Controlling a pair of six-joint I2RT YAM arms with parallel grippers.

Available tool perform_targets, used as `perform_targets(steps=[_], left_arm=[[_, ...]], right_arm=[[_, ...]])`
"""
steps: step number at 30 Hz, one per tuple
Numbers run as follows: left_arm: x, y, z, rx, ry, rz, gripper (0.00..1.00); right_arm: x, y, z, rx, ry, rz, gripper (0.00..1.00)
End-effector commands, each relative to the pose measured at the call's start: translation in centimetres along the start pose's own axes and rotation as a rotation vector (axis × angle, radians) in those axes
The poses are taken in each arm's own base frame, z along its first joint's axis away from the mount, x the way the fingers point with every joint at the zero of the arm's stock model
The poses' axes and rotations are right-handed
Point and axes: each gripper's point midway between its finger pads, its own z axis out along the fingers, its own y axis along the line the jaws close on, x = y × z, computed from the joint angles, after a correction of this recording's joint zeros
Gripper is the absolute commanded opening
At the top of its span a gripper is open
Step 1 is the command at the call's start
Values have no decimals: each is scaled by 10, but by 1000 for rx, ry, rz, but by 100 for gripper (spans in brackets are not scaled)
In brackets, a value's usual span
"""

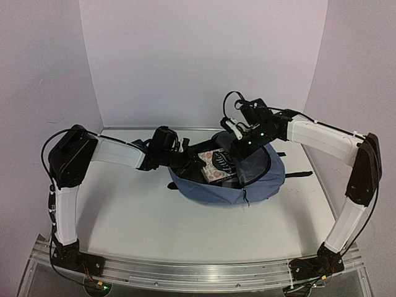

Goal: Pack the student bag
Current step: Place the book in the student bag.

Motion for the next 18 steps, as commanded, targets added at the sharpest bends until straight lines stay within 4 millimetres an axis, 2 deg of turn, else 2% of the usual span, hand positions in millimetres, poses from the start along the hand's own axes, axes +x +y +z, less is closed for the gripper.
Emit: perform_targets(steps=[1, 10, 15, 18], left_arm=[[-10, -36, 17, 116, 7, 57, 9], [-19, -55, 50, 226, 53, 80, 9], [-15, -68, 56, 247, 77, 112, 13], [-10, -68, 47, 231, 79, 130, 21]], right_arm=[[-21, 16, -27, -63, -100, -10, 0], [-17, 20, -23, -86, -89, 1, 0], [-15, 18, -20, -80, -78, 4, 0], [-13, 16, -20, -72, -76, 5, 0]])
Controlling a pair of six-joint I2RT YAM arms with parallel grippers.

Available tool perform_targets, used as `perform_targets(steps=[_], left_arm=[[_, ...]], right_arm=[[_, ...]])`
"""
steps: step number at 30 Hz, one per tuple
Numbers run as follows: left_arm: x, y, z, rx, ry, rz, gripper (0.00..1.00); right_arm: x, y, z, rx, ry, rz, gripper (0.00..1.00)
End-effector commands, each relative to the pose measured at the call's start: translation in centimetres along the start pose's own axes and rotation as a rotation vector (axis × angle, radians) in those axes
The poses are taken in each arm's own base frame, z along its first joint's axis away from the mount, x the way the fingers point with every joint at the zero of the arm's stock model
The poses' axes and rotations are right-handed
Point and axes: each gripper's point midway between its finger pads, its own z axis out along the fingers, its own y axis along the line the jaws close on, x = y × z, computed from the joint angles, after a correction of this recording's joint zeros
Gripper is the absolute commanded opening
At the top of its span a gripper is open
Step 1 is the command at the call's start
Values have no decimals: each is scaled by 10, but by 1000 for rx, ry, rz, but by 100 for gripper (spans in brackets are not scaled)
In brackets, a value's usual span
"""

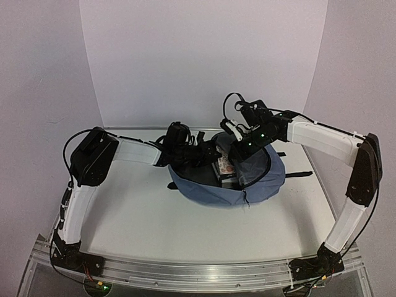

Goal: Pack the student bag
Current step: Place the book in the student bag, then zip the student bag at the center of the board.

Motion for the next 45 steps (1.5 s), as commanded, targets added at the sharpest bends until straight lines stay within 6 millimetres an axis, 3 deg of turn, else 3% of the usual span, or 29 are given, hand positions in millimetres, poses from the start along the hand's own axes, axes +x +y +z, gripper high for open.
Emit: perform_targets(steps=[1, 5, 9, 17, 22, 24, 28, 30, 32, 35, 39, 45], left_arm=[[12, -34, -6, 43, 21, 99, 25], [17, -37, -38, -69, -16, 173, 47], [15, -43, -78, -162, -69, 195, 60], [0, -2, -144, -404, -167, 143, 77], [4, 23, -151, -481, -143, 130, 79], [7, 29, -146, -481, -118, 123, 79], [15, 35, -135, -445, -76, 119, 80], [19, 32, -131, -421, -62, 132, 80], [22, 30, -129, -405, -50, 142, 80], [26, 27, -128, -385, -40, 153, 80], [29, 23, -130, -364, -34, 171, 80], [30, 17, -131, -348, -26, 201, 82]], right_arm=[[-17, 11, -21, -39, -80, -6, 0], [-9, 4, -21, -24, -67, -3, 0], [3, -6, -22, -7, -48, 6, 0], [24, -50, -41, 86, -25, 3, 0], [18, -77, -51, 155, -36, -12, 0], [12, -73, -48, 118, -40, 2, 0], [11, -44, -36, -43, -14, 64, 1], [12, -24, -34, -120, 10, 60, 16], [10, -4, -41, -208, 15, 67, 39], [-5, 4, -60, -260, -13, 93, 65], [-17, -29, -77, -207, -61, 151, 84], [-1, -94, -75, -123, -54, 311, 94]])
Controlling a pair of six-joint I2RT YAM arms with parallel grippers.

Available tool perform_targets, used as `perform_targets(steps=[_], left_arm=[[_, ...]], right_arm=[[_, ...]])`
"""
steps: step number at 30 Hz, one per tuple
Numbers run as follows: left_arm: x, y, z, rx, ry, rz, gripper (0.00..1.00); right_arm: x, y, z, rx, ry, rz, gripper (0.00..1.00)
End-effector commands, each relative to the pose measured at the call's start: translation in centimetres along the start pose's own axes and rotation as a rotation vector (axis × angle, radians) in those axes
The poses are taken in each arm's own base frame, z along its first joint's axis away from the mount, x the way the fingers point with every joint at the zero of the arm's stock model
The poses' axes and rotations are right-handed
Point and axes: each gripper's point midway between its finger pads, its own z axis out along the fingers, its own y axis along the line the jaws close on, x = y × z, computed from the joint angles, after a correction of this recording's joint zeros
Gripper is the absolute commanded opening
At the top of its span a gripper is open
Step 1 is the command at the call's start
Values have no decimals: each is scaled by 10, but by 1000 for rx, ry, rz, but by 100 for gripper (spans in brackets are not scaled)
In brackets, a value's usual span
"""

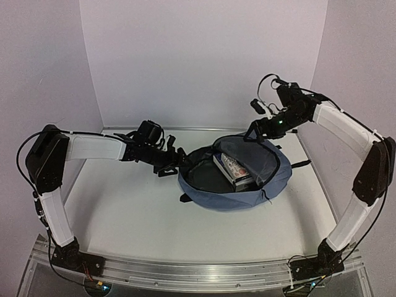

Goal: Pack the student bag
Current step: Zip the student bag at the center of the board.

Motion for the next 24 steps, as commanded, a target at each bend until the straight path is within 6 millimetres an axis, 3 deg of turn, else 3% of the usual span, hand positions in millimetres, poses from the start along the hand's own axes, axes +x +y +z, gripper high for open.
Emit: perform_targets(steps=[1, 5, 14, 17, 24], left_arm=[[-7, -22, -12, 62, -34, 73, 82], [-8, -20, -12, 55, -36, 79, 82], [-9, -17, -11, 35, -40, 80, 82], [-10, -16, -10, 32, -41, 78, 82], [-9, -11, -6, 21, -33, 63, 80]], right_arm=[[4, -46, -10, 54, 4, 131, 94], [17, -84, -6, 107, 36, 214, 91], [54, -109, 24, 161, 169, 262, 65], [59, -107, 29, 138, 184, 282, 52], [44, -72, 20, -22, 133, 306, 8]])
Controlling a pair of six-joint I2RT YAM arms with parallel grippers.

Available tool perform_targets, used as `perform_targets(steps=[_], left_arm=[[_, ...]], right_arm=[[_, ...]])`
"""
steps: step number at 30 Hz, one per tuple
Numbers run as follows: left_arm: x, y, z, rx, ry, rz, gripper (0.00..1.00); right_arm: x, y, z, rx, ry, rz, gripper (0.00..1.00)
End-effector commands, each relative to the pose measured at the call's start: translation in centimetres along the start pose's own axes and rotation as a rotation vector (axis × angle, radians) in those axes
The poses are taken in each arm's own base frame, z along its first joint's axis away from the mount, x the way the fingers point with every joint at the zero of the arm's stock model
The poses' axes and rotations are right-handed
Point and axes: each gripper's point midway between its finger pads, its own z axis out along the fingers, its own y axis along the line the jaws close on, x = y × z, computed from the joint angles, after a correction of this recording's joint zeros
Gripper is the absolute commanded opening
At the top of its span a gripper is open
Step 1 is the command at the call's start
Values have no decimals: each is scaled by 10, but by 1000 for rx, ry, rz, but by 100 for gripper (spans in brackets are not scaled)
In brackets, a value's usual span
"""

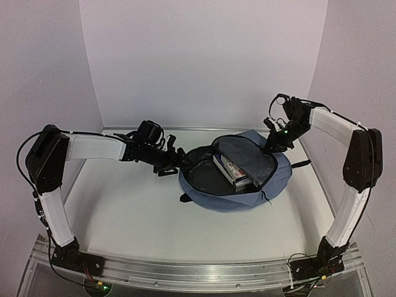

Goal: Pack the student bag
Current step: Zip the student bag at the center of the board.

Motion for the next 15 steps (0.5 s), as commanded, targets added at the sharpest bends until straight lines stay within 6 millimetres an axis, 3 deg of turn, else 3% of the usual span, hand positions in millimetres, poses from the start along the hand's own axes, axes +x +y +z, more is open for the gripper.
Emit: perform_targets(steps=[1, 8, 15], left_arm=[[-9, -9, -5, 12, -33, 25, 79], [-10, -3, -1, -5, -27, 5, 77], [-10, 7, -2, -28, -31, -20, 76]], right_arm=[[-2, 37, -17, -140, -27, -6, 3], [11, 110, -25, -259, -17, -136, 0], [65, 180, 1, -364, 112, -346, 0]])
